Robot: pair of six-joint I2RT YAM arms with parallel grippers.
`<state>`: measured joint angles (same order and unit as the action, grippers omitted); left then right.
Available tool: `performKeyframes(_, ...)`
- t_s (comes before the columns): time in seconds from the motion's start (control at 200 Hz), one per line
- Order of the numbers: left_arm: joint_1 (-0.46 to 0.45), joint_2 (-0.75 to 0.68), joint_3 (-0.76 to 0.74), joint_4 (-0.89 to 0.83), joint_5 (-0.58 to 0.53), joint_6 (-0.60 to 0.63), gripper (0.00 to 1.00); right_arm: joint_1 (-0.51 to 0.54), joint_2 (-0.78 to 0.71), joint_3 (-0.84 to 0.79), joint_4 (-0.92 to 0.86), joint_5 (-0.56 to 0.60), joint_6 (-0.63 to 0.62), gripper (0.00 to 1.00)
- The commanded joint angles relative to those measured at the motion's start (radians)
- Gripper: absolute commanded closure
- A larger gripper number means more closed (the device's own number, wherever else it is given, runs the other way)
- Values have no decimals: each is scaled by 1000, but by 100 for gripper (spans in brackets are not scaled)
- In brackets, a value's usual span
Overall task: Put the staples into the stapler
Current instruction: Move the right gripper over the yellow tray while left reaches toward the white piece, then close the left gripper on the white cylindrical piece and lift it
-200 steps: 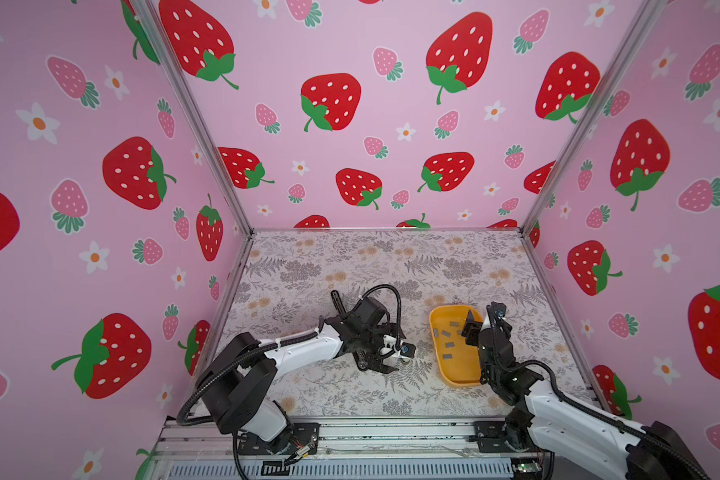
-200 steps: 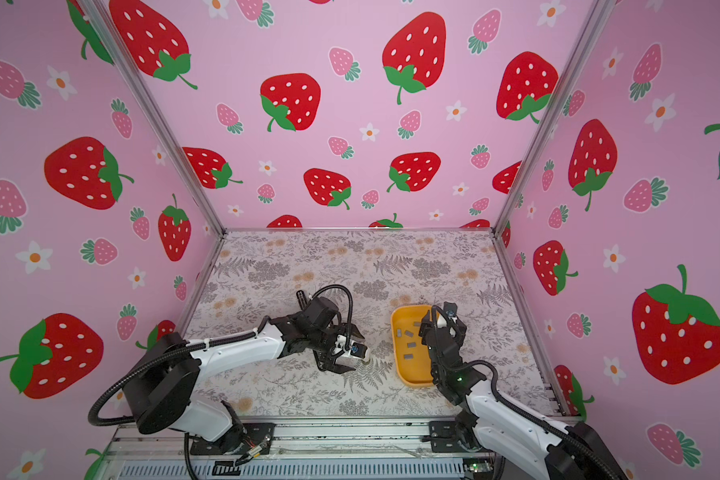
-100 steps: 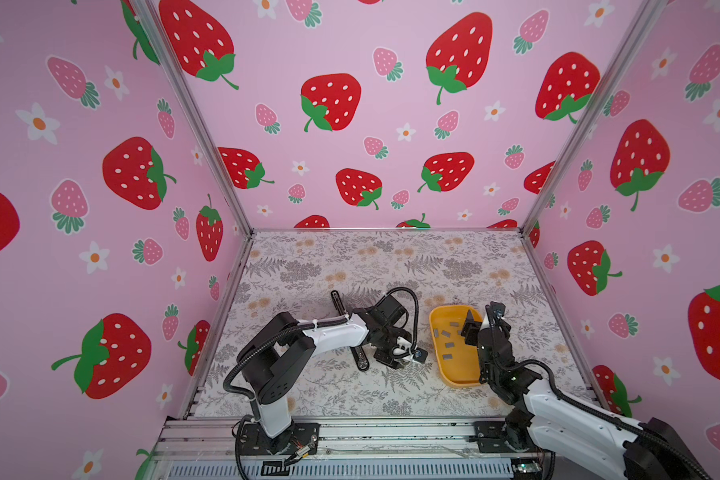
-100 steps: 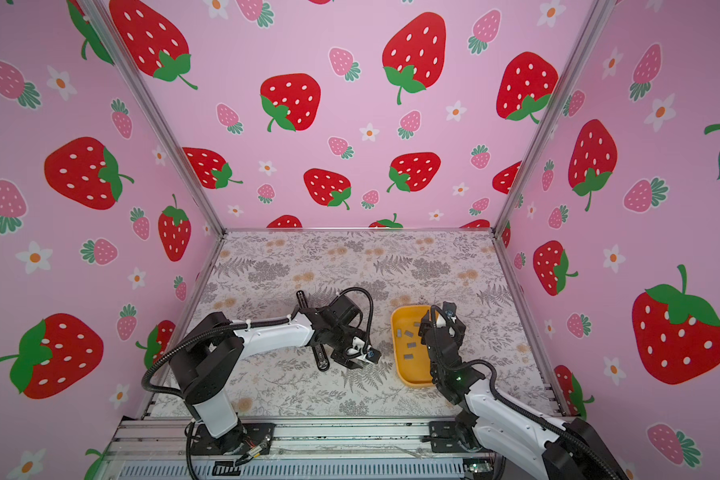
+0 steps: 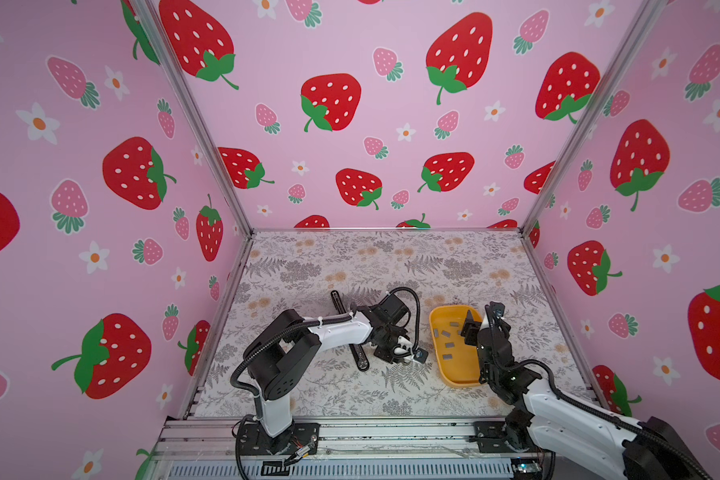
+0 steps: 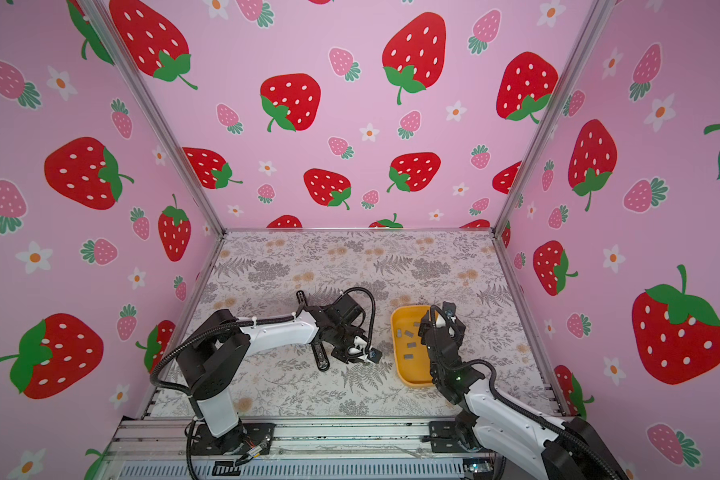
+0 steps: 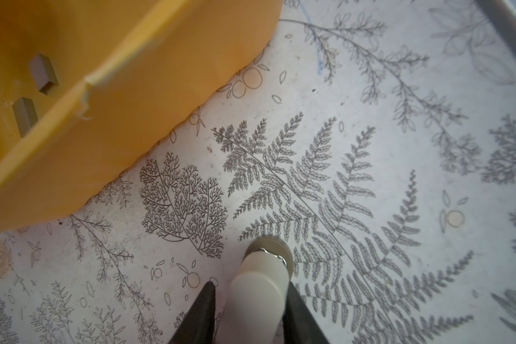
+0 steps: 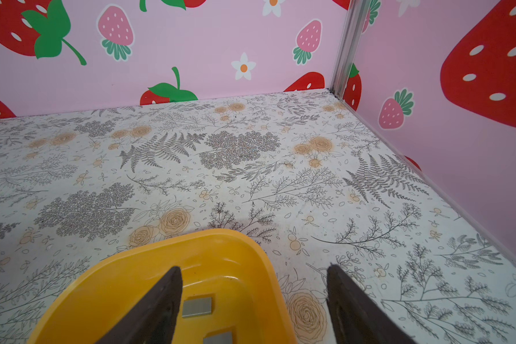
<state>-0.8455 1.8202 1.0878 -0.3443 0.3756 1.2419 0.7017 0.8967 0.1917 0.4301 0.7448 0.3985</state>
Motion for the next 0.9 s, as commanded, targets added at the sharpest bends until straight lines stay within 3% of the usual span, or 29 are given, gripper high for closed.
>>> performKeyframes(0.0,-6,1,33,-50,41,28,69,-7,5,14,23,1,-1,22)
performKeyframes(0.08,-5,-2,40,-53,44,9,80,-7,4,14,23,2,-2,22)
performKeyframes(0.125,-5,-5,47,-56,34,-12,93,-7,5,15,24,1,-2,22)
performKeyframes(0.135,-5,-5,50,-56,32,-19,100,-7,5,14,24,1,-1,22)
performKeyframes(0.365,16,-72,82,-50,-22,-271,100,-7,-9,8,24,5,0,23)
performKeyframes(0.455,32,-147,28,11,-43,-340,100,-7,-16,3,24,6,1,23)
performKeyframes(0.68,40,-362,-205,253,3,-398,100,-7,-18,3,25,6,1,23)
performKeyframes(0.89,48,-408,-185,183,-35,-504,100,-7,-25,-1,24,4,3,23)
